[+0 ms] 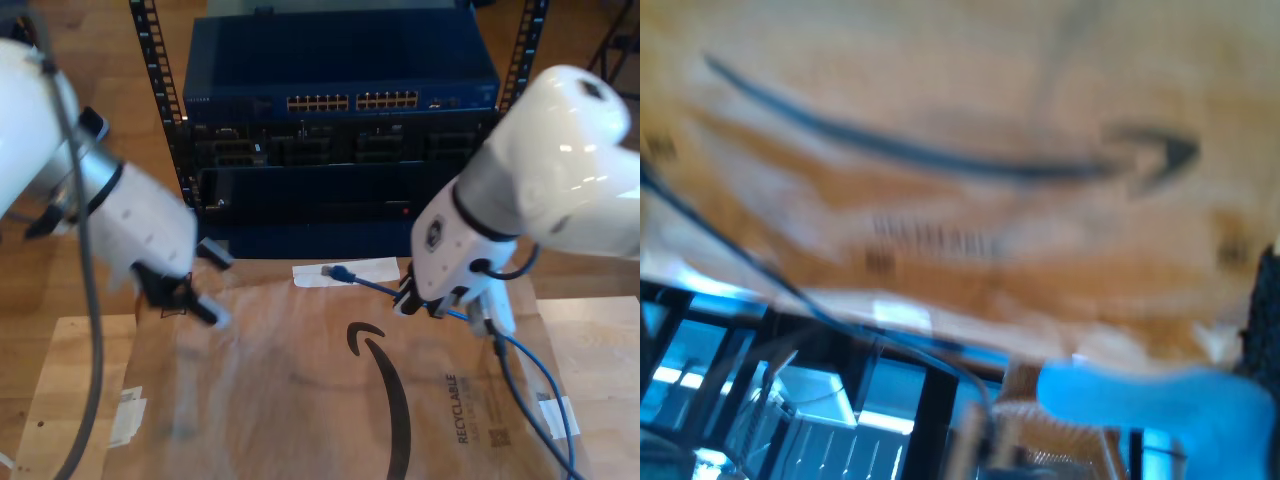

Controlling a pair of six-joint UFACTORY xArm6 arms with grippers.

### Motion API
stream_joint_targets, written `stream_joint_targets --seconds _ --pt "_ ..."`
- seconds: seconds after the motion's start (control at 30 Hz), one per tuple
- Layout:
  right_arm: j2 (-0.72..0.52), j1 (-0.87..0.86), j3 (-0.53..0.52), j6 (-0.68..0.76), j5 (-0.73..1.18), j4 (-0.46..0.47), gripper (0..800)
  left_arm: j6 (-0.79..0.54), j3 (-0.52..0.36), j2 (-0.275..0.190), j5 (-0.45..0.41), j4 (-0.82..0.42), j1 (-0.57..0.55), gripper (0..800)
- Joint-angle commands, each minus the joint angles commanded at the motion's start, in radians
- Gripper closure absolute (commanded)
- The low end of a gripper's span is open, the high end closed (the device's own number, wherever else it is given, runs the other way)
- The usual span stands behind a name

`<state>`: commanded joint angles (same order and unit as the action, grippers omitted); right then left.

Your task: Grab the cable and plug it in

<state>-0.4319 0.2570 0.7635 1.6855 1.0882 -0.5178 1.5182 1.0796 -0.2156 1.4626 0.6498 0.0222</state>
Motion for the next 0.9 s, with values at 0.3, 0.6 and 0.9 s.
stream_joint_targets --seconds 0.3,0.6,0.9 --pt "-0.072 -0.106 0.028 -0.038 0.114 -0.226 799 -0.049 0.06 0.029 0.057 0.281 -0.026 8" --pt "-0.063 -0.104 0.074 -0.075 0.114 -0.299 799 -0.101 0.031 0.029 0.262 0.43 0.054 30" --pt "-0.029 -0.109 0.066 -0.08 0.115 -0.299 799 -0.052 0.021 0.032 0.267 0.459 0.066 147"
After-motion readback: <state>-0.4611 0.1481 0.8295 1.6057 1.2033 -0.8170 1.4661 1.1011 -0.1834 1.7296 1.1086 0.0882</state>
